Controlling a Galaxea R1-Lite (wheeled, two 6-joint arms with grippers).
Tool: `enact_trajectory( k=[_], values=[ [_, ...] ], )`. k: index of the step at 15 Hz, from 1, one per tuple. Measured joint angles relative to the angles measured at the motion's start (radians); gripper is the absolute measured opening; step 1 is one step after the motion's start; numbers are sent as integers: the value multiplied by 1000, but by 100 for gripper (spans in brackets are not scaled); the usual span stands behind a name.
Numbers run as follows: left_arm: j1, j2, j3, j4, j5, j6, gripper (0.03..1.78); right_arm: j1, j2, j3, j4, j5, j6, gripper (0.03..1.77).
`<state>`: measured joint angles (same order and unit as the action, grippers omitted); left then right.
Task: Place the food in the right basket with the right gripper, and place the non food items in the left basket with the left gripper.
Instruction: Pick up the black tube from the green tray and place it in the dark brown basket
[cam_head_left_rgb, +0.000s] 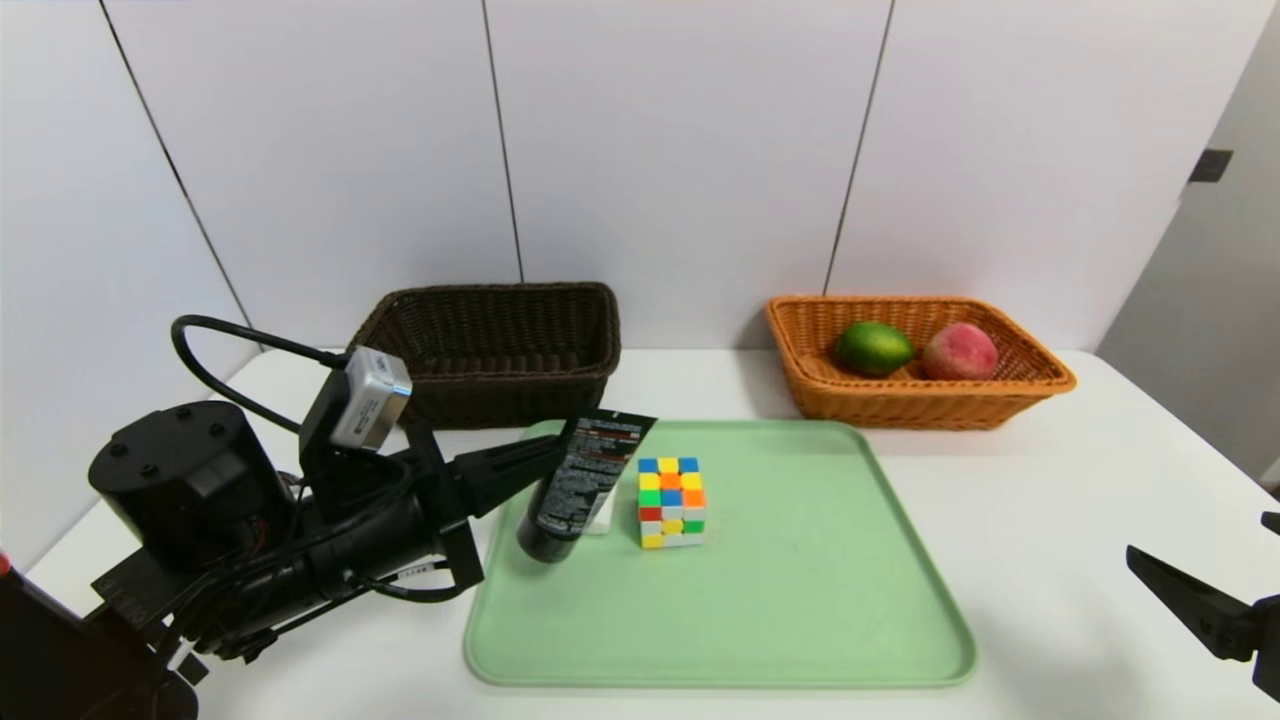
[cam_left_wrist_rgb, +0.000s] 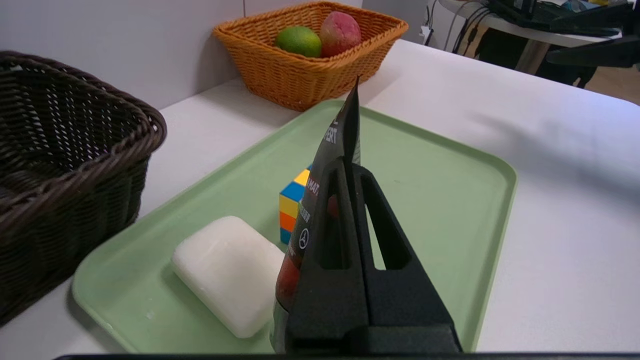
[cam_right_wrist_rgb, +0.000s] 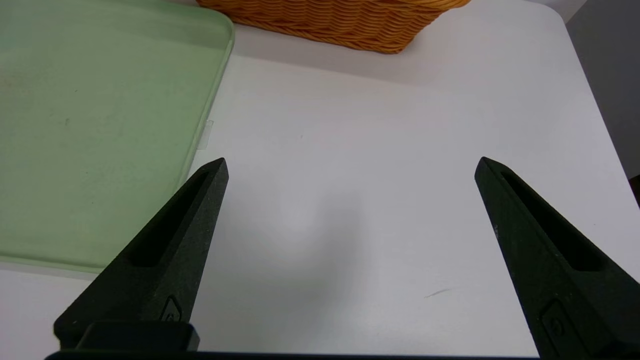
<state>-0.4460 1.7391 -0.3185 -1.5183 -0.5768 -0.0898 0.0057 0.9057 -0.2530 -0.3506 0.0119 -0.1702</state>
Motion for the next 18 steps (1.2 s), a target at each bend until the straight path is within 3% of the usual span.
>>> enact_trajectory(
  k=[10,18],
  values=[
    [93,-56,-285,247,19,-18,5,0,-10,16,0,0,0,170],
    [205,44,-603,413,14,-32,4,0,-13,30,0,-1,3,170]
  ],
)
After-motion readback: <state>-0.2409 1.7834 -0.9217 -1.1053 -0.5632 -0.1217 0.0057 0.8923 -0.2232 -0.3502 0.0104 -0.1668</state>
